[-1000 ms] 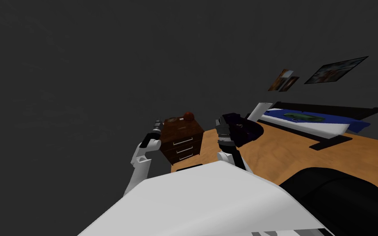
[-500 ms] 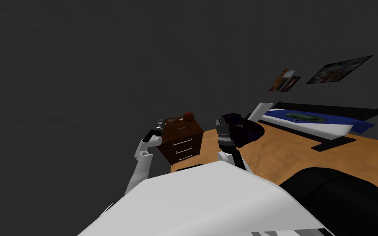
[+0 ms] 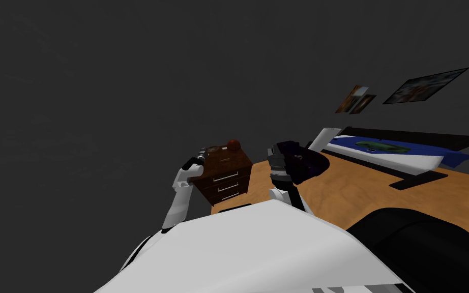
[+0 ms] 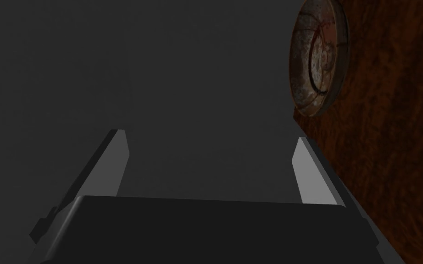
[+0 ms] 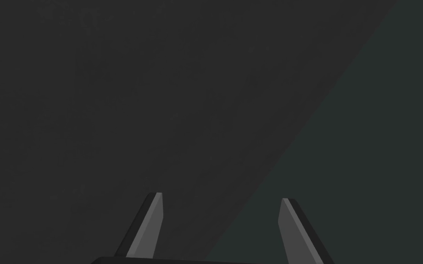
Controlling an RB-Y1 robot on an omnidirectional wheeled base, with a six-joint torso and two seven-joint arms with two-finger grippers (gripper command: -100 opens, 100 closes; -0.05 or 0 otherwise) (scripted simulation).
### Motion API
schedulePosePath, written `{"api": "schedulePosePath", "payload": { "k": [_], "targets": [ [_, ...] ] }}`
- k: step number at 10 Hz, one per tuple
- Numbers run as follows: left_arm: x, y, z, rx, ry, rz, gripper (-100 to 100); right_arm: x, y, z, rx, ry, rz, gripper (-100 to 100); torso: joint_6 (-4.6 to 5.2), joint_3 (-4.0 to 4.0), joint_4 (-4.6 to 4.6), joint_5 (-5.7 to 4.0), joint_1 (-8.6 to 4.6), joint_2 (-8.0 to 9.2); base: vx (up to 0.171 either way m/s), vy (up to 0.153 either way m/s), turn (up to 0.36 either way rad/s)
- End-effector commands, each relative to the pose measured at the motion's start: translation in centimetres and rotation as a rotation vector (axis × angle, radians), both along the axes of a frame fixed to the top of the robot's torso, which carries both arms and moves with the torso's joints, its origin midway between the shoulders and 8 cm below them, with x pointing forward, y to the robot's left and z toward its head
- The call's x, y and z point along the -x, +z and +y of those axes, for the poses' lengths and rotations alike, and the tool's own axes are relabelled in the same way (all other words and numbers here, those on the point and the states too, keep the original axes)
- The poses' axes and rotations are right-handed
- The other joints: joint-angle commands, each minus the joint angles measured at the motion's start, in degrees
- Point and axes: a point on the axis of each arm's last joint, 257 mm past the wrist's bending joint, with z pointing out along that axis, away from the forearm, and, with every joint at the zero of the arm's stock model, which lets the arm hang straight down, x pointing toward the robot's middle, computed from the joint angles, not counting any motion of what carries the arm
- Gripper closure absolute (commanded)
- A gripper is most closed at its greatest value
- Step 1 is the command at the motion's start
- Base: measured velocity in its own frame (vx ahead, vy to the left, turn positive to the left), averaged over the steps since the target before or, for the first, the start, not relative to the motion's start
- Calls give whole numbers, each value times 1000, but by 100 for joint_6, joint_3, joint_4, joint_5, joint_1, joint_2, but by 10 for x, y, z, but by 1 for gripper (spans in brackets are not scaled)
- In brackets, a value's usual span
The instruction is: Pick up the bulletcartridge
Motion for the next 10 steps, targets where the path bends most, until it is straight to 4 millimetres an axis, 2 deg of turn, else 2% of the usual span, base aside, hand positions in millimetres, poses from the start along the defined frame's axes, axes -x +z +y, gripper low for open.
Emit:
{"api": "schedulePosePath", "payload": {
  "k": [1, 2, 4, 7, 8, 9, 10],
  "targets": [
    [-1, -9, -1, 0, -3, 36, -100, 0, 0, 0, 0, 0, 0, 0, 0, 0, 0, 0, 0, 0, 9, -15, 3],
    [-12, -14, -10, 14, -21, 74, -100, 0, 0, 0, 0, 0, 0, 0, 0, 3, 1, 1, 6, 5, 14, -21, 22],
    [-10, -23, -10, 11, -20, 109, -100, 0, 0, 0, 0, 0, 0, 0, 0, 2, 1, 1, 4, 3, 15, -19, 7],
    [-26, -40, -28, 33, -55, 217, -100, 0, 0, 0, 0, 0, 0, 0, 0, 0, 0, 0, 2, 0, 27, -32, 23],
    [-24, -50, -27, 29, -54, 253, -100, 0, 0, 0, 0, 0, 0, 0, 0, -1, 0, 0, -2, -3, 24, -33, 13],
    [-23, -52, -27, 29, -54, 261, -100, 0, 0, 0, 0, 0, 0, 0, 0, -1, 0, 0, 0, -1, 9, -15, -4],
    [-29, -60, -35, 38, -69, 310, -100, 0, 0, 0, 0, 0, 0, 0, -1, 3, 1, 1, 6, 5, 21, -26, 25]
  ]
}}
